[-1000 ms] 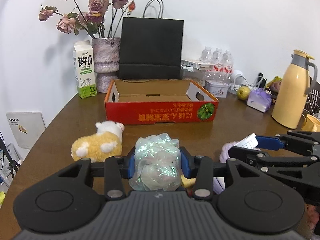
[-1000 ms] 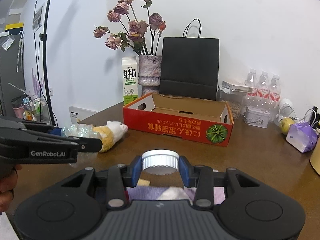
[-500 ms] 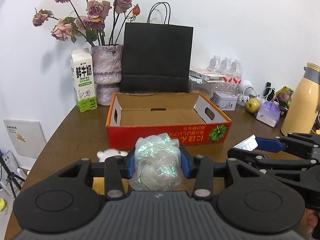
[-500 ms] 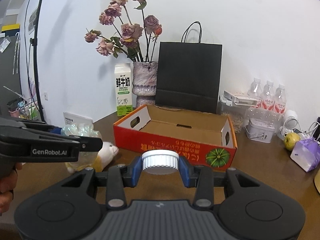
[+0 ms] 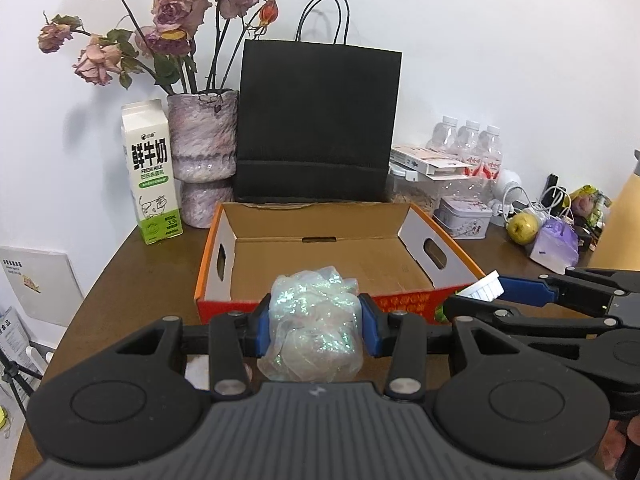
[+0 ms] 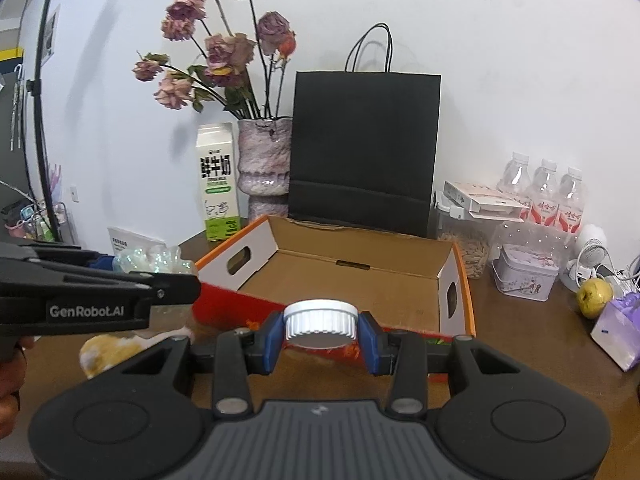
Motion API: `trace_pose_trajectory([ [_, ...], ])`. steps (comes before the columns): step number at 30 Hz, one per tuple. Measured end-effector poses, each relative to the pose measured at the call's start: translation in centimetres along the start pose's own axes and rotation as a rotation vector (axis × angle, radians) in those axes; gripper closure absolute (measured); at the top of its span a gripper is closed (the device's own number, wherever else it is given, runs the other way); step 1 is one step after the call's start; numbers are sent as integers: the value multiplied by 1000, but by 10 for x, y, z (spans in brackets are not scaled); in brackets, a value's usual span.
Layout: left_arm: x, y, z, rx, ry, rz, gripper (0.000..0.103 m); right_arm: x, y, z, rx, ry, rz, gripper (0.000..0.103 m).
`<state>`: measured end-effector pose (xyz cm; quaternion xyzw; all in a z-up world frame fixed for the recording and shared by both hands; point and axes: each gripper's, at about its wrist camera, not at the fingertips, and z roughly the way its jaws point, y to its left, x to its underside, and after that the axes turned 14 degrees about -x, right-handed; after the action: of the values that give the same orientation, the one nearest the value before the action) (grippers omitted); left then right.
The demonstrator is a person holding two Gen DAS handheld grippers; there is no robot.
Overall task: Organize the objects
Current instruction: 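Carry the lid and plastic bag with both grippers toward the red cardboard box, then lower both held items into the red box and open both grippers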
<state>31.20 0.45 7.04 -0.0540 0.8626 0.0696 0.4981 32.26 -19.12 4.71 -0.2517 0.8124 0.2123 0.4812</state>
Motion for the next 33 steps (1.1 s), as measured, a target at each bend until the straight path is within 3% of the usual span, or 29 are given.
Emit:
trace_pose_trajectory([
  [17, -55, -10, 79, -40, 27, -14, 60, -44, -45, 83, 13, 75, 47, 64],
  [33, -70, -21, 176, -137, 166, -28, 60, -56, -86, 169, 71, 190, 141, 64],
])
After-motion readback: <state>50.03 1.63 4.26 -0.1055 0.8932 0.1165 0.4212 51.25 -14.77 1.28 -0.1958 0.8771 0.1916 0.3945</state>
